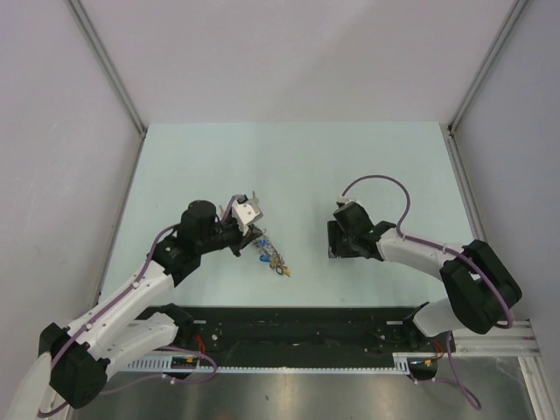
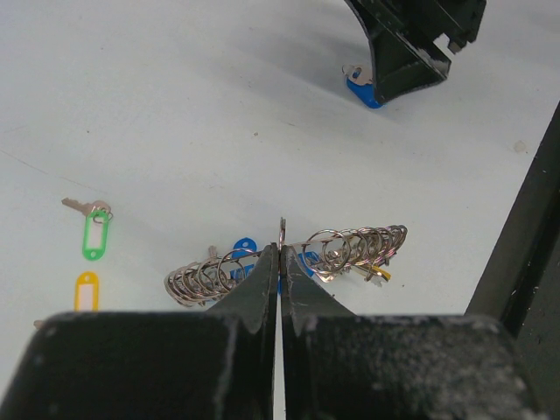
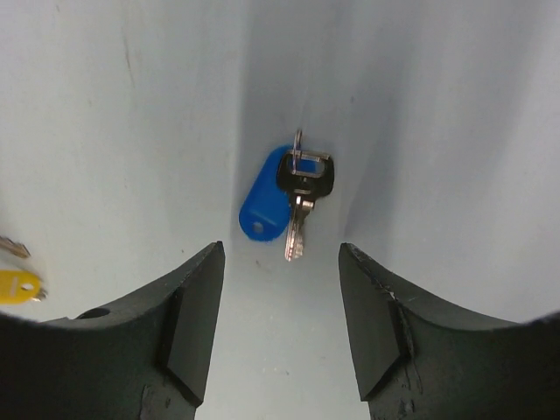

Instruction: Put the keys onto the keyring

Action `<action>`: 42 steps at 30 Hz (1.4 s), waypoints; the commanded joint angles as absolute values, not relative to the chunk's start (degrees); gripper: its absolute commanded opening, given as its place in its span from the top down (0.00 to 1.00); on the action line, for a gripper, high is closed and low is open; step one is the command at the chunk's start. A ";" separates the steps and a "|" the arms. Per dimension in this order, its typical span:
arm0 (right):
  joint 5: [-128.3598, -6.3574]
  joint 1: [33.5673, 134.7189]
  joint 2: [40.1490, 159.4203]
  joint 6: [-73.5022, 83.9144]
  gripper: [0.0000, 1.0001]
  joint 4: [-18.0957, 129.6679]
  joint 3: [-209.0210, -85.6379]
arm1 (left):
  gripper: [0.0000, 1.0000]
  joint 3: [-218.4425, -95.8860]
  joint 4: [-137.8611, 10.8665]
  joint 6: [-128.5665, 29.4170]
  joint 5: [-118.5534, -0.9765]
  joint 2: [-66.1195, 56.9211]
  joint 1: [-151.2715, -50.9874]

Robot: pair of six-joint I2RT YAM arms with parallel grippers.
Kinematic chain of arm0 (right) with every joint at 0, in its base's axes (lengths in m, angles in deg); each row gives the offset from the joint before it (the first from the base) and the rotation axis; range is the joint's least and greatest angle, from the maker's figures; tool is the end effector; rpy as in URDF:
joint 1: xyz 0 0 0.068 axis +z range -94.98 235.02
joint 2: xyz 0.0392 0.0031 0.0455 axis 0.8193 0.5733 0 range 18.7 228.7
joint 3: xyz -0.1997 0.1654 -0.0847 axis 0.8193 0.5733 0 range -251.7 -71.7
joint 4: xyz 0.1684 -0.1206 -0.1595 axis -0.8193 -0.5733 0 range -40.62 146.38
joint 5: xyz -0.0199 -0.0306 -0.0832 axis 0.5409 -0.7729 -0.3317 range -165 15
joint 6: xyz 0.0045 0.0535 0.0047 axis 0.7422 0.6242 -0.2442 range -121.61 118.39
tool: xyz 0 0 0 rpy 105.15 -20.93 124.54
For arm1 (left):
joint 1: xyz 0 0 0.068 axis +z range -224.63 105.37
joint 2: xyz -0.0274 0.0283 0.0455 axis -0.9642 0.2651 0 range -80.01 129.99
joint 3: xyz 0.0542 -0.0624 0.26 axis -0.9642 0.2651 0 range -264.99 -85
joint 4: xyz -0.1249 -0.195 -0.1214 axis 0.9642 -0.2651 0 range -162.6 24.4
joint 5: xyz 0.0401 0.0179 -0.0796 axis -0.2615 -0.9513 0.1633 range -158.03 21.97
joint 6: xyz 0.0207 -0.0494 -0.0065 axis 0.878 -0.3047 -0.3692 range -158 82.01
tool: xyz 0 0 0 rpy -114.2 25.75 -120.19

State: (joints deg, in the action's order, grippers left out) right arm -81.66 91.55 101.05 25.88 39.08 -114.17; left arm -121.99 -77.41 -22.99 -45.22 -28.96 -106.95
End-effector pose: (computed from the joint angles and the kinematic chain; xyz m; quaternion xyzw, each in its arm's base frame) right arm 0.2197 0.1577 0.1723 -0.0591 0.9559 0.1023 0.2687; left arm 0.1636 -0.1200 0.2710 0.4295 0.7187 -0.2440 0.4893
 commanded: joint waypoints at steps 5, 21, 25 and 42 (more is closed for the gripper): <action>-78.87 95.97 101.58 31.35 0.41 43.18 -111.07 | 1.00 -125.25 -75.36 -22.88 -44.74 -30.43 -106.62; -73.88 97.91 114.24 25.29 0.41 62.27 -119.85 | 1.00 -124.99 -75.44 -22.62 -45.44 -30.61 -106.62; -73.51 95.46 109.43 23.89 0.38 56.76 -120.39 | 1.00 -124.99 -75.62 -22.53 -45.79 -30.96 -106.62; -65.50 81.12 94.12 22.73 0.20 43.54 -111.17 | 1.00 -124.98 -75.45 -22.44 -45.18 -31.14 -106.62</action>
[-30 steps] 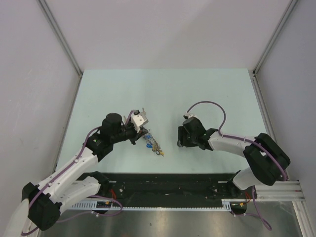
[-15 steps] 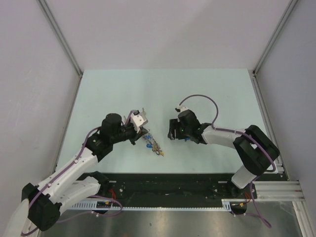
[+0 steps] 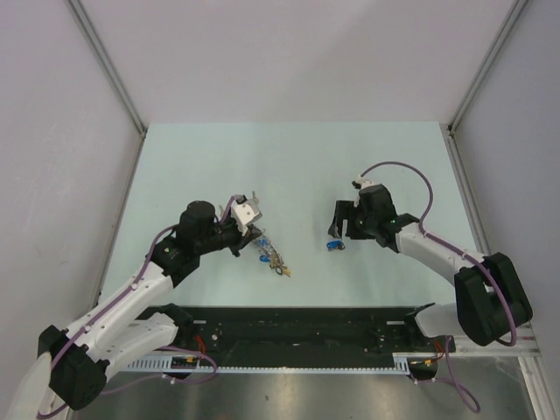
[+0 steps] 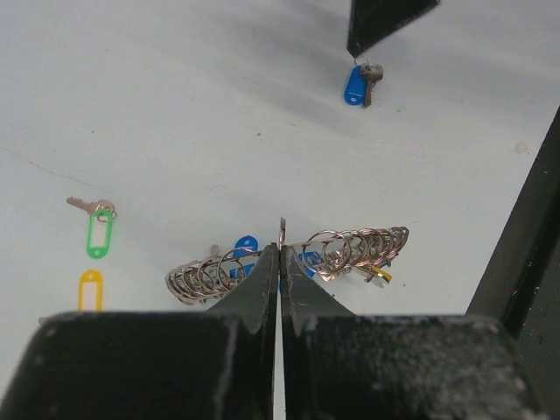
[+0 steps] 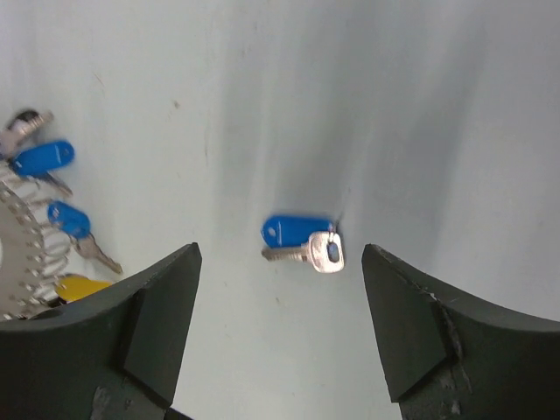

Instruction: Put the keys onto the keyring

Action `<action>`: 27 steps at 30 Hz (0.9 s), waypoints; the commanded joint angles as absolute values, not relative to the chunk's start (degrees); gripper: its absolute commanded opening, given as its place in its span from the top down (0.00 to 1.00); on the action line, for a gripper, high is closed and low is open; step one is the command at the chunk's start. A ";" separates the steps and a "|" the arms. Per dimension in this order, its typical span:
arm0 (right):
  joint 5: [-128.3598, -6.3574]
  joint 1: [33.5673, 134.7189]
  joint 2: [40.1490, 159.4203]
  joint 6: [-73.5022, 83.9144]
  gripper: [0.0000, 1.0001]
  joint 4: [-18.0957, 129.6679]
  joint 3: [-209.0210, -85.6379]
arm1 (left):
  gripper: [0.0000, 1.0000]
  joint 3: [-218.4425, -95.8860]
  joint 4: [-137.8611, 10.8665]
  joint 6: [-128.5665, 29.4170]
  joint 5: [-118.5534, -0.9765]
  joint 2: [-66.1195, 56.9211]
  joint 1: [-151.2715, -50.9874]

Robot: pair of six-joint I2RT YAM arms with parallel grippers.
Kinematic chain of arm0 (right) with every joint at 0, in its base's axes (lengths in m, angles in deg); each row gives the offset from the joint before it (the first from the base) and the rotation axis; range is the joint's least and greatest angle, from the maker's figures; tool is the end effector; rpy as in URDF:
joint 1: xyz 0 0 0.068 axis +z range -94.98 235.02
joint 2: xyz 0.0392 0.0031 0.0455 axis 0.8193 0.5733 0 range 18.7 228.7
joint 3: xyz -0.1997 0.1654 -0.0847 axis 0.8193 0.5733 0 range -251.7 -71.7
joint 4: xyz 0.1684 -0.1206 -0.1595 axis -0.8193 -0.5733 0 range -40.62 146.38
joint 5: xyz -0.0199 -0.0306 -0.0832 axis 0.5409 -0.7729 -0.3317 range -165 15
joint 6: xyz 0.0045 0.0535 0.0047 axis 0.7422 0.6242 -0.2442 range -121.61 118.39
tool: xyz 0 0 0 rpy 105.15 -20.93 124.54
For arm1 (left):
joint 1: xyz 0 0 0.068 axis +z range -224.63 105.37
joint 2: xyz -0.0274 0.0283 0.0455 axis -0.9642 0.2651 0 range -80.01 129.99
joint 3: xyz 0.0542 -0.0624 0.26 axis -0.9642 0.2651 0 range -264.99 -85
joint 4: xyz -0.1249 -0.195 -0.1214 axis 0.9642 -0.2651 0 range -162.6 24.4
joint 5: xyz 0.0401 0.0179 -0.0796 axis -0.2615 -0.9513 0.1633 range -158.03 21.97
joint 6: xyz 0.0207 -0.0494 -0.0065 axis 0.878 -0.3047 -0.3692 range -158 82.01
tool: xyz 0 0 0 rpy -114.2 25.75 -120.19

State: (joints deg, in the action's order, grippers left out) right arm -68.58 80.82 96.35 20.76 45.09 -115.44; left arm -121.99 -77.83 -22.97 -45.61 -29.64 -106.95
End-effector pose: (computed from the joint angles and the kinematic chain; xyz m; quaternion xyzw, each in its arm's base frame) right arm 0.2478 0.1243 0.2070 -0.0490 0.9220 0.2026 0.3263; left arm 0.1619 -0.1187 0.2724 0.4281 0.7186 -0.2412 0.4920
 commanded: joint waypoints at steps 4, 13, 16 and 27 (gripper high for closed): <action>-65.07 81.03 93.59 25.01 0.20 48.45 -105.72 | 1.00 -124.99 -75.53 -22.53 -44.91 -31.05 -106.62; -64.99 81.21 97.80 24.41 0.20 55.50 -104.39 | 1.00 -124.90 -75.62 -22.35 -44.82 -31.14 -106.62; -63.67 81.65 99.29 24.84 0.20 57.16 -104.39 | 1.00 -124.90 -75.62 -22.35 -44.91 -30.96 -106.62; -61.90 85.77 101.23 28.44 0.21 60.94 -104.39 | 1.00 -124.90 -75.53 -22.35 -44.73 -31.14 -106.62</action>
